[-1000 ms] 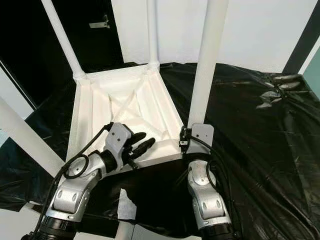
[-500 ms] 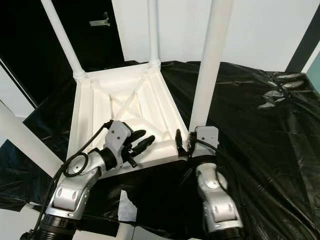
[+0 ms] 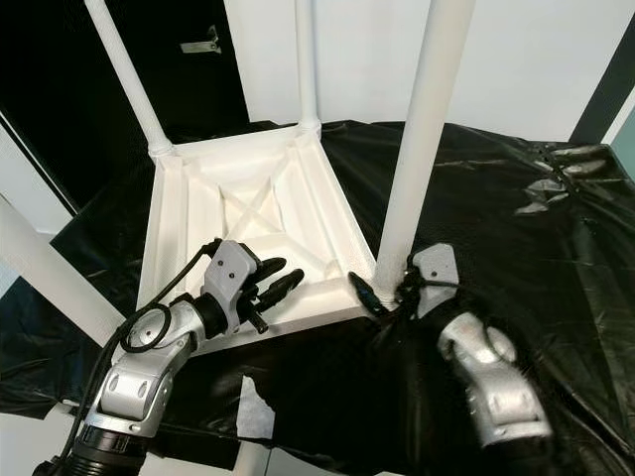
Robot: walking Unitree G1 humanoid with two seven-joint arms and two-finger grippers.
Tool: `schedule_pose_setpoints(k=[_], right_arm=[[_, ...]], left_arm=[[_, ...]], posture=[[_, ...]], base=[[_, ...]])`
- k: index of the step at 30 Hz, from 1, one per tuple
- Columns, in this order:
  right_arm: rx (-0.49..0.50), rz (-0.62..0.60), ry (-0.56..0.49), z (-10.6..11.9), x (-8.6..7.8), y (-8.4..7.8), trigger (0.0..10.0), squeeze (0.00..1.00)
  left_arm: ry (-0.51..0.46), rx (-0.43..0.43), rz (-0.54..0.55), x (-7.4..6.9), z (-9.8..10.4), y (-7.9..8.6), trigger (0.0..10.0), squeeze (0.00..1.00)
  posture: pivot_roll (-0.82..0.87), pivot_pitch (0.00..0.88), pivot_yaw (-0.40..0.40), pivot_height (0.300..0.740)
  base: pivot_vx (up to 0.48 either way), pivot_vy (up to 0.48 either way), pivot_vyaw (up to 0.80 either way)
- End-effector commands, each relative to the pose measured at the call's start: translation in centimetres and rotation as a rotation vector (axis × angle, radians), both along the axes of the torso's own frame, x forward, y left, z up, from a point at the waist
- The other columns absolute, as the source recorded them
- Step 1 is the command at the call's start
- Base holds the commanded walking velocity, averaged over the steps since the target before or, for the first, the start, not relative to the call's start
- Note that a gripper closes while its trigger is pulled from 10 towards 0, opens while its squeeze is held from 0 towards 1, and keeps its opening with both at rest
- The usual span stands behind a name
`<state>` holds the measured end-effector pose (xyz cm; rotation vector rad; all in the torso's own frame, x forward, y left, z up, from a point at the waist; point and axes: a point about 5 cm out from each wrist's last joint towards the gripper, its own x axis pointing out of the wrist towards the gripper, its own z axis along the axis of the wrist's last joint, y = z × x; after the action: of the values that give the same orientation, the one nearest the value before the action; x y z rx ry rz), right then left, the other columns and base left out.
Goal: Building children table
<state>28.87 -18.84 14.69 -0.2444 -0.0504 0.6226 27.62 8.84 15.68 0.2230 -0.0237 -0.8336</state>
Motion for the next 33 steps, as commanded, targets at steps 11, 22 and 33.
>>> schedule_pose_setpoints(k=[11,22,33], right_arm=[[-0.021,0.172,0.070,-0.6,1.2,0.2,0.0,0.00],[0.054,-0.039,0.068,-1.1,1.0,0.3,10.0,0.00],[0.110,-0.505,0.068,-3.0,-0.1,1.5,10.0,0.00]], left_arm=[[0.000,-0.036,-0.001,-0.1,0.3,-0.6,10.0,0.00],[0.001,-0.037,0.049,0.0,0.0,-0.3,10.0,0.00],[0.028,-0.084,0.031,-0.2,0.2,-0.7,10.0,0.00]], posture=[[-0.03,0.000,0.029,0.740],[-0.02,0.000,-0.010,0.740],[-0.03,0.000,0.000,0.740]], base=[[0.000,0.000,0.00],[0.000,0.000,0.00],[0.000,0.000,0.00]])
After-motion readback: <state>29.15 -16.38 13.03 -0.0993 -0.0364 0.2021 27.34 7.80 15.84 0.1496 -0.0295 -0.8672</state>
